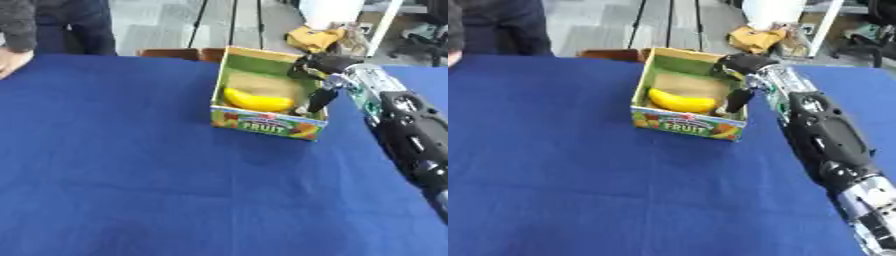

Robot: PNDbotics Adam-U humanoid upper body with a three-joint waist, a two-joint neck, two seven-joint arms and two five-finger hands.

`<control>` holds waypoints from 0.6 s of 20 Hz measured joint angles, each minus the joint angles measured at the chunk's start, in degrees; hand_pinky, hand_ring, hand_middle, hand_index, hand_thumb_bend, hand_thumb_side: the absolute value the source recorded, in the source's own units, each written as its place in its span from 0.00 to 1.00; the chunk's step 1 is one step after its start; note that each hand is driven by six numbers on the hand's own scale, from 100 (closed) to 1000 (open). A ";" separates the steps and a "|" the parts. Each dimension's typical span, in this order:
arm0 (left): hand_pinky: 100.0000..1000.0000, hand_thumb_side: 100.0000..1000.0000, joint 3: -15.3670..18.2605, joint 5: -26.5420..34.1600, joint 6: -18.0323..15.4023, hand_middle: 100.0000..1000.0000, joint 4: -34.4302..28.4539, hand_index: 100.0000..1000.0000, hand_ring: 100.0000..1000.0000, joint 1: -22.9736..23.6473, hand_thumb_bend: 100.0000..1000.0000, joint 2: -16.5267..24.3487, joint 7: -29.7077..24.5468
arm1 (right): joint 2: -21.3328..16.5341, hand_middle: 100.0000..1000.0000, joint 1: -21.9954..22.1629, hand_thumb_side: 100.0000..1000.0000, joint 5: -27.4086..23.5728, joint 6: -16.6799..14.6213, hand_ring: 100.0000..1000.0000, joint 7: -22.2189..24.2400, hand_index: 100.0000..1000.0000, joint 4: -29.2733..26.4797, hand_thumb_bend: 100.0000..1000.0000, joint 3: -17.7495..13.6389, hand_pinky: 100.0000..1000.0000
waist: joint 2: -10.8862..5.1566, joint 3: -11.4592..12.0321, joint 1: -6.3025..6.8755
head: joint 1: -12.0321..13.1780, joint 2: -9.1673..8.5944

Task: Pick up objects on the table and place them in the box.

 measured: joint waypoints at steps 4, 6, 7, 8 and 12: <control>0.58 0.73 0.03 -0.14 -0.10 0.56 0.32 0.73 0.56 0.60 0.49 0.03 0.14 | -2.99 0.76 0.73 0.31 -4.11 0.41 0.75 -0.43 0.84 -6.14 0.48 0.03 0.62 | -0.35 -1.53 -0.38 | 1.29 0.20; 0.58 0.73 0.05 -0.17 -0.19 0.56 0.37 0.73 0.56 0.84 0.49 0.04 0.27 | -4.62 0.75 1.66 0.29 -6.72 0.79 0.74 -1.11 0.83 -9.95 0.47 0.01 0.62 | -0.37 -2.32 -0.41 | 1.98 0.21; 0.58 0.73 0.07 -0.18 -0.23 0.56 0.42 0.73 0.56 1.03 0.49 0.04 0.35 | -5.54 0.75 2.33 0.28 -8.16 1.03 0.74 -1.47 0.83 -11.89 0.45 0.00 0.61 | -0.38 -2.74 -0.39 | 2.34 0.24; 0.57 0.74 0.12 -0.19 -0.21 0.56 0.59 0.73 0.56 1.17 0.49 0.05 0.43 | -6.50 0.74 3.11 0.27 -9.77 1.35 0.73 -1.79 0.82 -13.85 0.44 -0.02 0.61 | -0.40 -3.20 -0.38 | 2.68 0.30; 0.57 0.74 0.39 -0.22 -0.22 0.56 1.04 0.73 0.56 1.62 0.49 0.06 0.73 | -10.75 0.73 7.93 0.26 -16.55 3.22 0.72 -3.39 0.81 -22.10 0.44 -0.08 0.60 | -0.43 -4.57 0.06 | 4.02 0.66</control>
